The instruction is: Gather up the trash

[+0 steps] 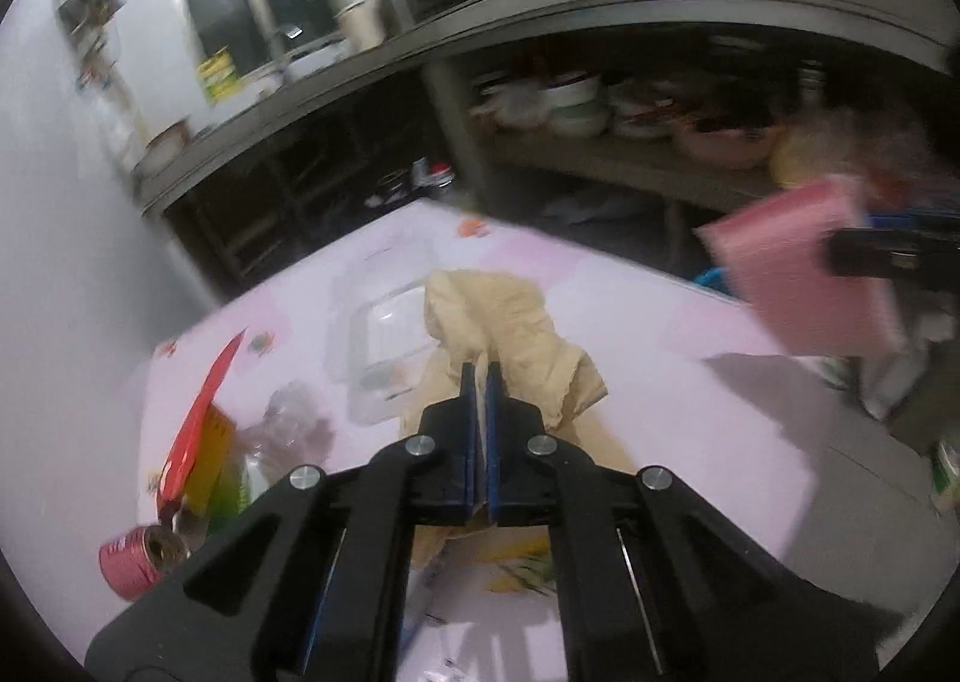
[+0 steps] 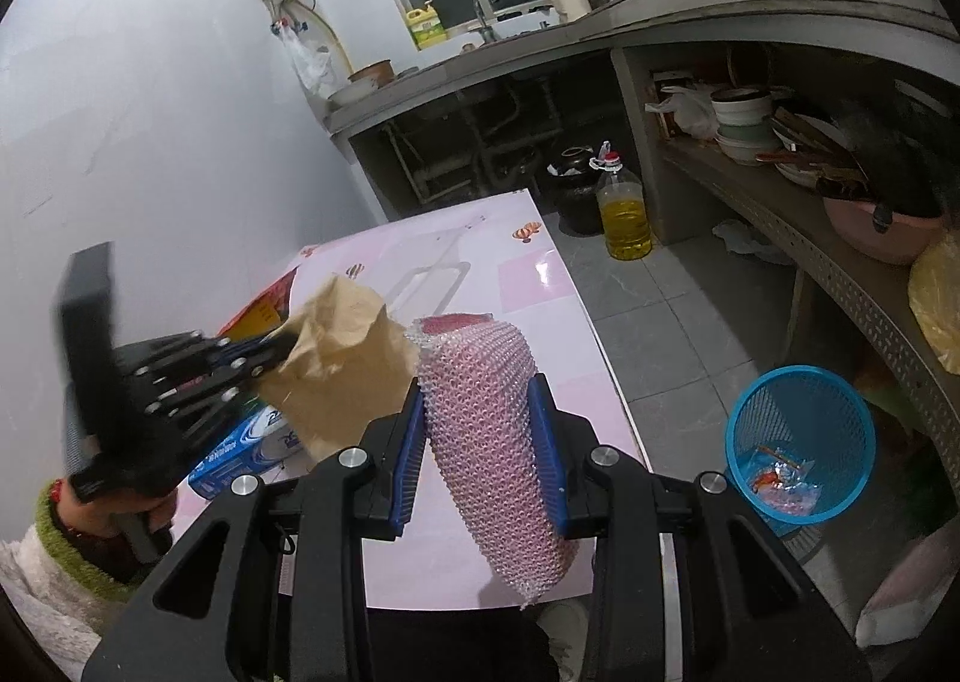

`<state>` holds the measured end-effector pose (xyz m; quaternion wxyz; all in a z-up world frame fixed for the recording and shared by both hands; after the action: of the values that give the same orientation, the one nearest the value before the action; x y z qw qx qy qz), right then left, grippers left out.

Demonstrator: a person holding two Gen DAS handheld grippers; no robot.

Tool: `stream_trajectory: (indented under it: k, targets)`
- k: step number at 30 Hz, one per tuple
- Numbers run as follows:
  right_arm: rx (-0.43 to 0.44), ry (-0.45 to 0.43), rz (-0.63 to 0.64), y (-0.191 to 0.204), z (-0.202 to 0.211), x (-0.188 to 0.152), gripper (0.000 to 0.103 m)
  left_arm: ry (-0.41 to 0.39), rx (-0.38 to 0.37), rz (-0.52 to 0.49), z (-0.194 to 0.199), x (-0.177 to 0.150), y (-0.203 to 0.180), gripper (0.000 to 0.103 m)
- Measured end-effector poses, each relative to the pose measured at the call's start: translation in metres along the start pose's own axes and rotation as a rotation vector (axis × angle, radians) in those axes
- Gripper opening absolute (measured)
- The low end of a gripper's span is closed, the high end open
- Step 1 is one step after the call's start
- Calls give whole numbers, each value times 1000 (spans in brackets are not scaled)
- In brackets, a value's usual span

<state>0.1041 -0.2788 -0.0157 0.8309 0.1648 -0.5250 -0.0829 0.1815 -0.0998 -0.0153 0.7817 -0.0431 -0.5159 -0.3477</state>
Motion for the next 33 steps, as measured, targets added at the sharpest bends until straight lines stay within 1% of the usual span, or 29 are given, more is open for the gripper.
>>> stream_trajectory:
  k: [1, 2, 4, 5, 8, 10, 13, 16, 17, 19, 21, 22, 23, 24, 27, 28, 30, 33]
  targets:
    - [0, -2, -3, -1, 1, 0, 33, 0, -22, -12, 3, 1, -7, 1]
    - [2, -5, -10, -3, 2, 0, 33, 6, -60, -21, 6, 0, -17, 1]
    - [4, -9, -24, -5, 6, -2, 33, 33, -123, -18, 4, -7, -35, 1]
    - [4, -10, -29, -6, 7, -2, 33, 45, -143, -13, 1, -12, -41, 1]
    - [4, -11, -47, -11, 10, -4, 33, 85, -217, 56, -10, -26, -55, 1]
    - [4, -9, -55, -14, 10, -5, 33, 97, -229, 89, -16, -36, -60, 1]
    - [4, -6, -63, -17, 11, -6, 33, 113, -210, 98, -30, -48, -60, 2]
    - [9, -7, -73, -20, 9, -5, 33, 133, -204, 128, -40, -56, -56, 3]
    - [10, -7, -74, -19, 9, -5, 33, 140, -193, 128, -42, -57, -55, 6]
    - [14, -6, -77, -19, 8, -6, 33, 143, -178, 119, -44, -57, -55, 14]
    - [19, -3, -78, -19, 5, -7, 33, 140, -159, 108, -44, -56, -54, 34]
    - [22, -1, -78, -19, 4, -7, 33, 139, -152, 101, -45, -55, -52, 38]
    - [25, 1, -77, -19, 4, -8, 33, 139, -137, 92, -46, -54, -52, 45]
    - [28, 2, -77, -19, 3, -9, 33, 139, -123, 86, -46, -54, -52, 50]
    - [36, 3, -74, -17, 1, -9, 33, 151, -94, 98, -51, -52, -47, 57]
    - [39, 4, -74, -17, 0, -9, 33, 152, -91, 105, -52, -51, -45, 58]
    - [42, 5, -75, -18, 0, -10, 33, 149, -89, 128, -52, -48, -40, 64]
    - [47, 7, -75, -18, -1, -12, 33, 160, -71, 151, -55, -45, -34, 66]
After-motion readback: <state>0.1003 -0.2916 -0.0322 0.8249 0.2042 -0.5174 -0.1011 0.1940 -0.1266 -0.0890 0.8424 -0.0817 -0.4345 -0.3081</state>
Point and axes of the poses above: each gripper's, at about its wrist camera, not at the fingertips, and z roughly against the way its jaws point, y to its left, x to its top, the point moved 4 cm from there along -z, roughly the way its jaws point, and after that the axes turned 10 degrees about -y, right-handed, at the moved point
